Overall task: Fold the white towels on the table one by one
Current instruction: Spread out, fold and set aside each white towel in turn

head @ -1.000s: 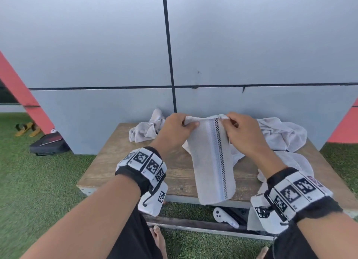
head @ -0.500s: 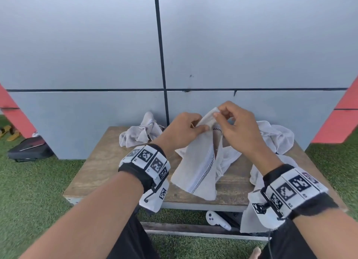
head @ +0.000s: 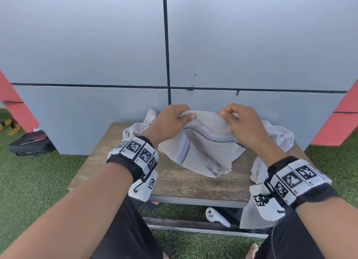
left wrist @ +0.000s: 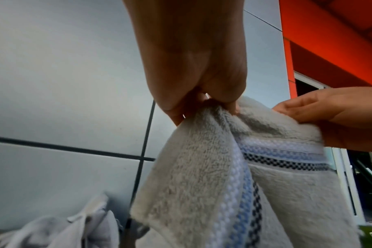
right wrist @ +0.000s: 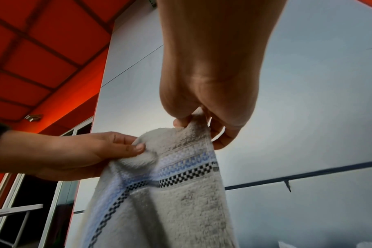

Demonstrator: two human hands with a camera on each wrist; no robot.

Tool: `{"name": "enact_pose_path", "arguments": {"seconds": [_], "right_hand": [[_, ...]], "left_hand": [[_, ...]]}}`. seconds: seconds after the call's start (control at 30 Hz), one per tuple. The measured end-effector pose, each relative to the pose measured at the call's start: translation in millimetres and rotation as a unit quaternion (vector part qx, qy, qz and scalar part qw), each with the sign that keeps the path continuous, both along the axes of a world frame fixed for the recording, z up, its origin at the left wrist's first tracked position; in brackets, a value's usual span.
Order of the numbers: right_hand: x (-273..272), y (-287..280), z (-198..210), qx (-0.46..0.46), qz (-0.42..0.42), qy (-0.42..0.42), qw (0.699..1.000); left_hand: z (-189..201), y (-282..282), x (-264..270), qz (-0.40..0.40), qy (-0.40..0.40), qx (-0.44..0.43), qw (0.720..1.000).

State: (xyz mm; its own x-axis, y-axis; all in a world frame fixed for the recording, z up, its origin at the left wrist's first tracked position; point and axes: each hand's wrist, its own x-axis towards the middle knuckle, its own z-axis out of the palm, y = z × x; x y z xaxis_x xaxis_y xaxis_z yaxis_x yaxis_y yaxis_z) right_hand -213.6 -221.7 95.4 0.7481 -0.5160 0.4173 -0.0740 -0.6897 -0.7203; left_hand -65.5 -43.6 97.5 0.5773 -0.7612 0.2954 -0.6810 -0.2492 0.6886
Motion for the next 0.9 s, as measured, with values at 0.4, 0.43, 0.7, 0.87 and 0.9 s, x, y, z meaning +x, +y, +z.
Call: {"name": "enact_pose_path", "arguments": {"seconds": [0.4, 0.43, 0.7, 0.87, 0.9], "right_hand": [[-42.5, -4.9, 51.9, -0.028, 0.02, -0.074, 0.997], [-45.2, -6.2, 50.2, -0.032, 0.02, -0.064, 0.997], [-45.7, -21.9, 20.3, -0.031, -0.047, -0.005, 0.998], [-36.6, -38.0, -32.5, -0.025, -0.036, 0.147, 0.988], [-35.1, -40.0, -45.1, -0.018, -0.032, 0.175, 0.984]], "left_hand": [[35.8, 78.8, 26.3, 0.117, -0.113, -0.055, 0.985], [38.2, 81.8, 24.0, 0.117, -0.12, -0.081, 0.982], [22.1, 84.0, 25.5, 0.14, -0.049, -0.108, 0.983], [-22.4, 80.2, 33.3, 0.14, 0.032, 0.072, 0.987], [-31.8, 77.9, 35.5, 0.132, 0.037, 0.111, 0.984]]}}
